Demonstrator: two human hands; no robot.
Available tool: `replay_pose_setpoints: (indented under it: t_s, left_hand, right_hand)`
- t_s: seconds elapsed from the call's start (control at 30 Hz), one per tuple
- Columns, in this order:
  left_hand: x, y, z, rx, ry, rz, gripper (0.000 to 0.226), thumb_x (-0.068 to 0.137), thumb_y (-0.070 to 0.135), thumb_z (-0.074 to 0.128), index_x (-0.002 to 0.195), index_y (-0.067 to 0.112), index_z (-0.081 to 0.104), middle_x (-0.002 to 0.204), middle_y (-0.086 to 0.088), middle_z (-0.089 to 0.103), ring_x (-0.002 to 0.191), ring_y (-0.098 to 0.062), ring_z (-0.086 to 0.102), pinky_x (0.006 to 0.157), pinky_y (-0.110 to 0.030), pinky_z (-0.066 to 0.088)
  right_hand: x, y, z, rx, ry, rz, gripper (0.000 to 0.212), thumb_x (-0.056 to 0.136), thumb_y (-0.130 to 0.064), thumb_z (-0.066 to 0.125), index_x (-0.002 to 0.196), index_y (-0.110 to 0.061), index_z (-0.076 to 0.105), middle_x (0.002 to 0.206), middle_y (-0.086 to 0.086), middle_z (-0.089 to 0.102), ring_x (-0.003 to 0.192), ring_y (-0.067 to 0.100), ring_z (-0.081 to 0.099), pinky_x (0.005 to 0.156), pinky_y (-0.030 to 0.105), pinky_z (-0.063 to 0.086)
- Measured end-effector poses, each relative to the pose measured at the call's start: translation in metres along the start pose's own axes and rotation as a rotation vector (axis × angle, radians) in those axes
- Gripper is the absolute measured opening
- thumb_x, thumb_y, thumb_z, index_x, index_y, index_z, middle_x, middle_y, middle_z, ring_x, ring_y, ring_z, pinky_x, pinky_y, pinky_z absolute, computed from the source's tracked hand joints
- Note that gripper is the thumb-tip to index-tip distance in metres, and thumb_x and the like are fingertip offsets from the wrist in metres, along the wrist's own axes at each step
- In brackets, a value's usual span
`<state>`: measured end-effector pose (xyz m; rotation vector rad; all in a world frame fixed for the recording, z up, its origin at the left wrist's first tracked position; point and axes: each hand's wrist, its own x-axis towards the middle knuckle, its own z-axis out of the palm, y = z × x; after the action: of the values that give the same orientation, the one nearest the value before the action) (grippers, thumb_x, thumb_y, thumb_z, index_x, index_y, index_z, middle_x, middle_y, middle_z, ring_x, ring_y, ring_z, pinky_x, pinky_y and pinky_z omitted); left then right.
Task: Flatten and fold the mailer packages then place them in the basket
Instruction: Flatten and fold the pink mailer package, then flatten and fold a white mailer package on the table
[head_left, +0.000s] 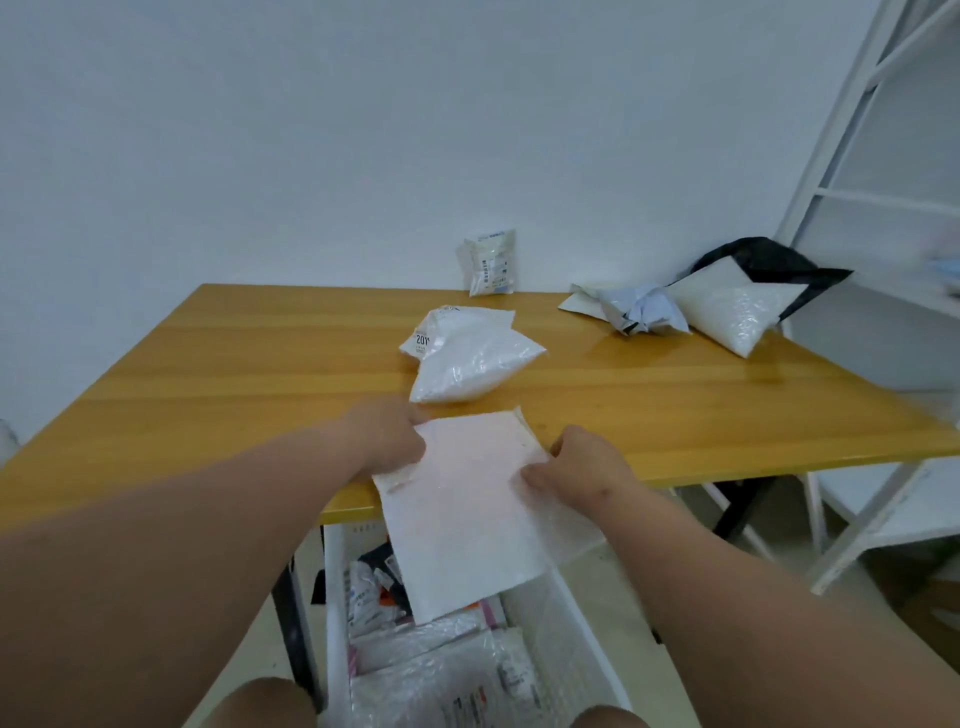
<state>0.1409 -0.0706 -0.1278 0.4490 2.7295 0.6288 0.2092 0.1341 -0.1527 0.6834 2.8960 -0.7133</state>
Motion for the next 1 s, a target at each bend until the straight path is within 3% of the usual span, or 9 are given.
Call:
replay_pose_setpoints:
  t_s: [0.13,0.3,0.43,0.6,0.73,0.8,0.9,0.97,1.0]
  left_hand:
    - [-0.022,-0.012,0.008,-0.289,-0.140,-0.033,0.033,0.087,0.007,0.061,0.112,0.027,0.069,0.099,-0.008,0.067,0.081,-0.023,0.058,0.062,-0.031,0.048]
    - [-0.041,-0.028,0.018,-0.363,-0.429,-0.087,0.028,0.086,0.007,0.070,0.110,0.021,0.073,0.104,-0.008,0.074,0.098,-0.027,0.069,0.086,-0.041,0.056]
    - [-0.055,-0.037,0.045,-0.183,-0.654,-0.157,0.018,0.090,0.014,0.069,0.103,0.025,0.074,0.093,0.003,0.073,0.084,-0.014,0.067,0.060,-0.026,0.055]
    - [-0.043,-0.060,0.093,-0.082,-0.466,-0.226,0.058,0.093,0.019,0.064,0.147,0.022,0.042,0.142,-0.008,0.043,0.106,-0.024,0.057,0.069,-0.025,0.058]
    - [-0.029,-0.084,0.127,-0.212,-0.458,-0.336,0.065,0.091,0.021,0.067,0.145,0.025,0.030,0.127,-0.010,0.043,0.096,-0.025,0.060,0.062,-0.026,0.058]
    - [-0.013,-0.094,0.143,-0.246,-0.461,-0.358,0.064,0.091,0.019,0.066,0.140,0.022,0.026,0.130,-0.013,0.046,0.088,-0.023,0.059,0.057,-0.027,0.056]
    - [0.022,-0.108,0.155,-0.115,-0.414,-0.290,0.037,0.094,0.019,0.061,0.122,0.011,0.039,0.102,-0.007,0.054,0.071,-0.012,0.049,0.051,-0.021,0.042]
    - [0.048,-0.119,0.158,0.002,-0.321,-0.181,0.017,0.095,0.024,0.056,0.104,0.013,0.048,0.087,-0.001,0.050,0.071,-0.013,0.048,0.057,-0.024,0.035]
    - [0.057,-0.121,0.153,0.087,-0.286,-0.075,0.017,0.097,0.028,0.053,0.108,0.014,0.050,0.095,0.000,0.054,0.081,-0.016,0.054,0.064,-0.025,0.038]
  right_hand:
    - [-0.019,0.025,0.000,0.300,-0.208,0.136,0.031,0.085,-0.021,0.071,0.107,-0.001,0.064,0.115,0.016,0.067,0.101,0.031,0.064,0.088,0.039,0.054]
    - [-0.051,0.047,-0.007,0.385,-0.602,0.267,0.027,0.090,-0.019,0.068,0.112,-0.004,0.069,0.107,0.015,0.073,0.100,0.032,0.069,0.091,0.047,0.053]
    - [-0.058,0.055,0.017,0.212,-0.720,0.310,0.035,0.093,-0.020,0.063,0.122,0.001,0.064,0.116,0.018,0.069,0.109,0.035,0.066,0.100,0.050,0.048]
    - [-0.042,0.061,0.070,0.098,-0.618,0.275,0.047,0.082,-0.005,0.055,0.129,-0.002,0.057,0.125,0.020,0.061,0.112,0.039,0.061,0.097,0.052,0.050]
    - [-0.024,0.061,0.105,-0.033,-0.556,0.184,0.008,0.086,-0.003,0.053,0.090,-0.007,0.059,0.101,0.010,0.058,0.104,0.028,0.058,0.087,0.032,0.049]
    - [-0.005,0.062,0.125,-0.091,-0.564,0.163,0.021,0.088,-0.004,0.052,0.070,-0.014,0.047,0.093,0.010,0.058,0.081,0.020,0.053,0.073,0.027,0.043]
    - [0.036,0.069,0.153,-0.058,-0.510,0.177,0.024,0.089,-0.009,0.053,0.070,-0.017,0.041,0.078,0.004,0.051,0.062,0.012,0.043,0.067,0.027,0.039]
    - [0.061,0.064,0.160,-0.034,-0.462,0.179,0.010,0.091,-0.011,0.048,0.082,-0.010,0.051,0.086,0.009,0.055,0.074,0.021,0.055,0.065,0.029,0.041]
    - [0.070,0.058,0.159,-0.032,-0.432,0.151,0.015,0.095,-0.013,0.045,0.098,-0.004,0.057,0.102,0.015,0.058,0.091,0.027,0.060,0.072,0.031,0.045]
